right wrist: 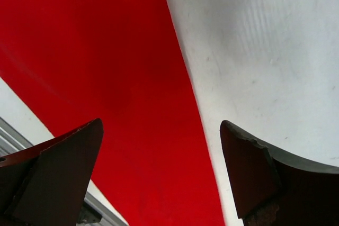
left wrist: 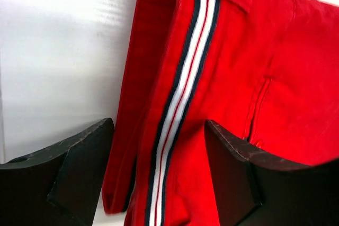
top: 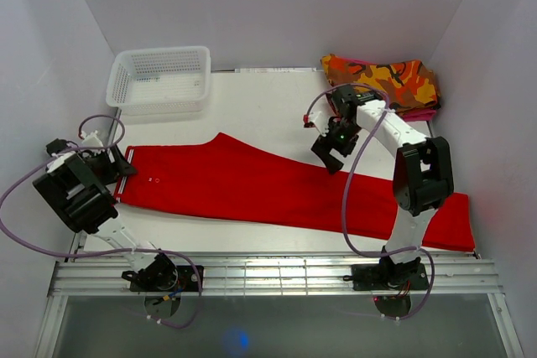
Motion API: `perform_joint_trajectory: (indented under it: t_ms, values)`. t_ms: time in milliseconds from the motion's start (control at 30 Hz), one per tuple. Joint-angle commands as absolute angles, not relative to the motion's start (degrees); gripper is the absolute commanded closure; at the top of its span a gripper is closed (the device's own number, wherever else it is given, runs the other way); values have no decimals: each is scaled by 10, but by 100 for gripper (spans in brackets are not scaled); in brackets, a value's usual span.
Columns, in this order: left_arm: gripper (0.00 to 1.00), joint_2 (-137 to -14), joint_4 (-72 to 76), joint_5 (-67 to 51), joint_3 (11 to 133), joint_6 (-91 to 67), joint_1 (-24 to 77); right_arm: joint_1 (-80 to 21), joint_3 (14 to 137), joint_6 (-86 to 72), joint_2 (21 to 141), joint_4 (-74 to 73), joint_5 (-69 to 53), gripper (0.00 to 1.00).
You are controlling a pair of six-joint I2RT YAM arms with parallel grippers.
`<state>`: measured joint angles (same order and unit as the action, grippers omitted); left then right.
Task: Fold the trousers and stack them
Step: Fold the trousers
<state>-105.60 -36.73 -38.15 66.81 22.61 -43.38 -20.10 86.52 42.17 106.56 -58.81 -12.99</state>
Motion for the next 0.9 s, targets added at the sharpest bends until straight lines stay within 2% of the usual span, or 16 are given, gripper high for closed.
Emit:
perform_joint_trajectory:
  t_ms: [0,100,200,267,333,367,500,600,667,800,867]
  values:
    - [21,-964,-321,-352,638,216,-425,-144,849,405,1025,-606,-155,3]
    - [20,-874,-271,-279,627,195,-409,-127,824,405,1002,-617,-140,0]
    - [21,-817,-274,-263,650,210,-370,-128,774,392,984,-617,-128,11]
    - [21,-803,-307,-280,661,235,-342,-128,729,380,980,-611,-117,23]
    - [23,-801,-335,-313,664,240,-295,-128,694,381,969,-597,-95,29]
    - [25,-805,-358,-318,659,240,-279,-128,676,382,960,-588,-86,35]
    - [39,-829,-353,-305,593,208,-200,-128,594,382,960,-538,-35,40]
    - [53,-872,-329,-265,550,161,-196,-128,572,381,988,-492,15,41]
    - [67,-903,-316,-223,534,143,-199,-128,573,385,1020,-468,38,42]
    - [78,-923,-299,-172,527,111,-222,-129,655,388,1090,-450,38,44]
    - [82,-933,-305,-153,537,105,-244,-133,735,388,1132,-467,24,45]
